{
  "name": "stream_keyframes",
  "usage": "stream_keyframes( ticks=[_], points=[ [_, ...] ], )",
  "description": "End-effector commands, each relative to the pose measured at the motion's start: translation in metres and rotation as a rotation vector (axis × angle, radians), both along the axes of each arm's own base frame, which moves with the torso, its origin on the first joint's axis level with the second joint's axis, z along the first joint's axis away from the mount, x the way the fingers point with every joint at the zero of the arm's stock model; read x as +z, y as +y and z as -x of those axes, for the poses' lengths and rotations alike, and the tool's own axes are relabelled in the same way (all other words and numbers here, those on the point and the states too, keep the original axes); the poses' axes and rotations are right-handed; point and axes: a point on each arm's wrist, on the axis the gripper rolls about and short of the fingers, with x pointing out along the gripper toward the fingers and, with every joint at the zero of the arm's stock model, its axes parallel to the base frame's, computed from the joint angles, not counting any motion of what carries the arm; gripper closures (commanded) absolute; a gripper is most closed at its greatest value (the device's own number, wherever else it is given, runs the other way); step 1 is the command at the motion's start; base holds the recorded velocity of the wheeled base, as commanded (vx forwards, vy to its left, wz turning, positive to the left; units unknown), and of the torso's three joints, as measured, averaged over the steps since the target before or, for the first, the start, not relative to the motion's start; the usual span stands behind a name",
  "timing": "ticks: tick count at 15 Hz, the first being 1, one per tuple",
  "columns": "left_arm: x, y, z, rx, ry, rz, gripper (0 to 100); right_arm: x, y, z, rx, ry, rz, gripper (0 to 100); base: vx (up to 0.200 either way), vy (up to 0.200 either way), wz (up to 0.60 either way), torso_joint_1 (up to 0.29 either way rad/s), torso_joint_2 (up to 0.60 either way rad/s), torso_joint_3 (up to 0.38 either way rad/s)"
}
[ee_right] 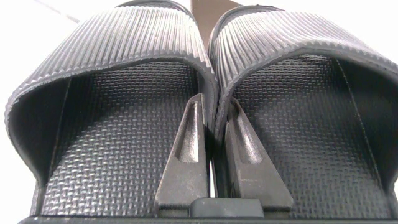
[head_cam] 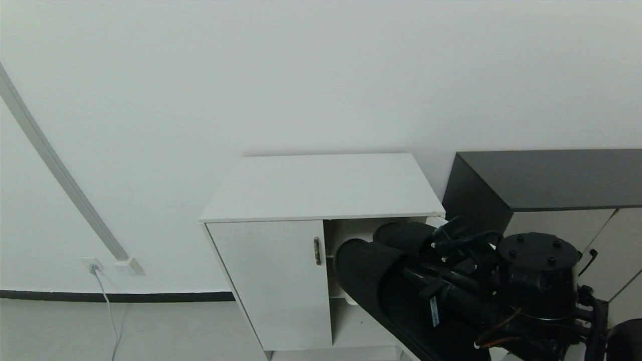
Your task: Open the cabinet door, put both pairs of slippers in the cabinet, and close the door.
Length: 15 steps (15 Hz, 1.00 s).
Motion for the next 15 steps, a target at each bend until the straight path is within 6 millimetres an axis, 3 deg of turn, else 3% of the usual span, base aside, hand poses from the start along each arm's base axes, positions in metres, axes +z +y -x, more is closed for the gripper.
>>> stream_keyframes(
  ticks=[1, 15],
  points=[
    [0.0001, 0.0, -0.0001, 0.0, 0.001, 0.001, 100, -0.0003, 0.0003, -0.0002, 0.002, 0.0, -0.001, 100, 0.0, 0.0, 0.0, -0.159, 0.35, 0.203],
    [0.0001, 0.0, -0.0001, 0.001, 0.001, -0.001, 100, -0.0022, 0.001, -0.0008, 0.0, -0.003, -0.003, 100, 0.0, 0.0, 0.0, -0.205, 0.49, 0.286]
  ],
)
